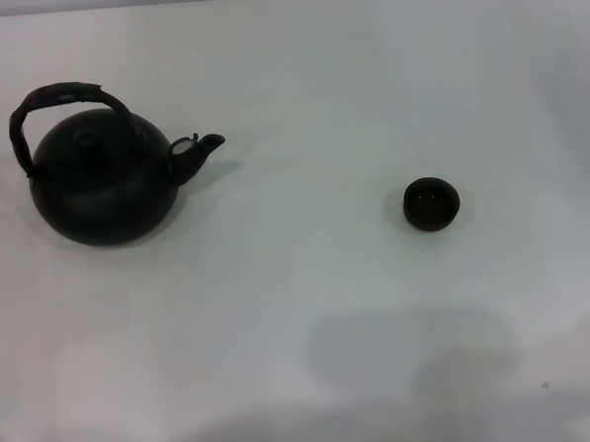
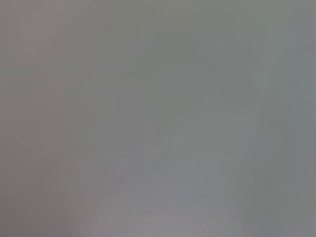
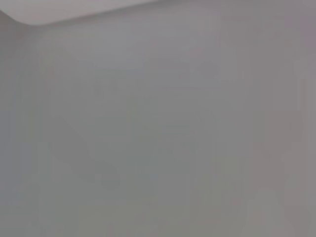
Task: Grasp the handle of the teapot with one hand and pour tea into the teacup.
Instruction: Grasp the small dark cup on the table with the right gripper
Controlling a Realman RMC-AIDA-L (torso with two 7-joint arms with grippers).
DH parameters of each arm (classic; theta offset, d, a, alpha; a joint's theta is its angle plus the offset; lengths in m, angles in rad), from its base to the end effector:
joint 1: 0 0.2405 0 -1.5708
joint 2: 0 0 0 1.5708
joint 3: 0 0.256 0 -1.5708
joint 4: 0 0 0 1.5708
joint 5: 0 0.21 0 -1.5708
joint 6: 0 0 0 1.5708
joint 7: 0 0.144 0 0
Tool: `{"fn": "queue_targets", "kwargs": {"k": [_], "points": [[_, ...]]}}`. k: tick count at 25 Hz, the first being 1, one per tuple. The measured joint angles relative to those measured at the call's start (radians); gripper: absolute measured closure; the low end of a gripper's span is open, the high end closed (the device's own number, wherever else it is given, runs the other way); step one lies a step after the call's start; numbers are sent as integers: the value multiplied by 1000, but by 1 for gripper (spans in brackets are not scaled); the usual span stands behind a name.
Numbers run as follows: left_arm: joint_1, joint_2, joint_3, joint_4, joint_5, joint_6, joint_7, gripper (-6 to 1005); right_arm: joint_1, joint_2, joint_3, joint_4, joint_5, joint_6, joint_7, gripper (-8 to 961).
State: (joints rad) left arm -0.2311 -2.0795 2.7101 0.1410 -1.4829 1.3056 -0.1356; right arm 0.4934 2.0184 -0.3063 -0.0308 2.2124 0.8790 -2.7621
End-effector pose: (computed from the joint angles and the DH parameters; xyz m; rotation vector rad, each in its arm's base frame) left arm -0.3987 0.2431 0.0105 -1.2854 -0.6962 -0.5853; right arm 0.4075 0.3412 0.0409 -1.3518 0.8910 0.5096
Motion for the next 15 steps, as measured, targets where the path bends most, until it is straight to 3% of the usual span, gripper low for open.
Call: {"fn": "queue_targets", "kwargs": {"k": [7, 15], "points": [[10, 0, 0, -2, 25, 22, 0, 123, -5, 2, -3, 31, -65, 125, 2, 121], [20, -2, -6, 2, 18, 24, -1, 123, 10, 2, -10, 61, -100, 146, 30, 124]]}}
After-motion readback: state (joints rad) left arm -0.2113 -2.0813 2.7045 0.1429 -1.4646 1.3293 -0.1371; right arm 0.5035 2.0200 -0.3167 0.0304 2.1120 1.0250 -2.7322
